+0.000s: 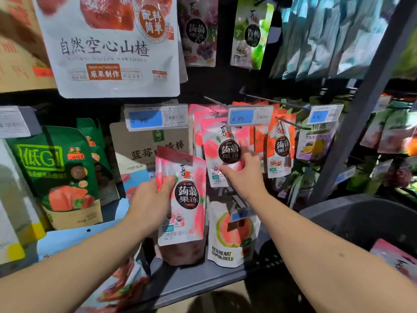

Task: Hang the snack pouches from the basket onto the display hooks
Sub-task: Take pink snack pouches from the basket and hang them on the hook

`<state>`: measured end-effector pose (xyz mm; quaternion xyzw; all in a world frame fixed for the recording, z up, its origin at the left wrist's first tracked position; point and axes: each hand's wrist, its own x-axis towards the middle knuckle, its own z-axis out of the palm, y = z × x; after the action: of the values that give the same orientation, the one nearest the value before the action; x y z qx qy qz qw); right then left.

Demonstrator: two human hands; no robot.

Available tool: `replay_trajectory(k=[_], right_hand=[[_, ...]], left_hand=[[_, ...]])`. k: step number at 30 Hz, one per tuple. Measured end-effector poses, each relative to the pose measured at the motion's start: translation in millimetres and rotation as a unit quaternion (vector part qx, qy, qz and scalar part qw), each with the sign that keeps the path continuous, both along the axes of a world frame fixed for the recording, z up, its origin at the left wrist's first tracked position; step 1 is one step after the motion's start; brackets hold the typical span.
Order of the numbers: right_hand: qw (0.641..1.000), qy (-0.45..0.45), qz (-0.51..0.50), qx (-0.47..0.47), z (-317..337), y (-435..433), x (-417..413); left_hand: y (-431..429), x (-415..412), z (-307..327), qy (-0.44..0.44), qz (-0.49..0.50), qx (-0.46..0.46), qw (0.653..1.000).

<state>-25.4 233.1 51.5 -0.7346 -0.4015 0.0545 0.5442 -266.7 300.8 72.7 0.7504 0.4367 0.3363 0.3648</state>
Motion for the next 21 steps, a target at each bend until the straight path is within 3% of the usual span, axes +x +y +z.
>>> replay_trajectory(k=[4,13,16,21], right_hand=[[1.000,0.014,0.025,-0.003,-9.3,35.2,14.2],[0.992,-0.069,-0.022,-0.102,-9.3,67.1,26.9],[0.991,-0.032,-0.047,-0.118,-3.8,62.1,22.2],[0.990,-0.065,-0.066,-0.110,4.7,14.1,-8.7]], left_hand=[[7.0,-6.3,1.8,-0.013,-0.005,-0.019,1.000],[8.8,-8.5,0.3,-0.031,-0.023,-0.042,0.998],[6.1,-5.2,0.6,-0.034,-0.018,-0.043,0.998],[-2.6,5.4,2.6,-0.045,-0.012,-0.057,0.997]])
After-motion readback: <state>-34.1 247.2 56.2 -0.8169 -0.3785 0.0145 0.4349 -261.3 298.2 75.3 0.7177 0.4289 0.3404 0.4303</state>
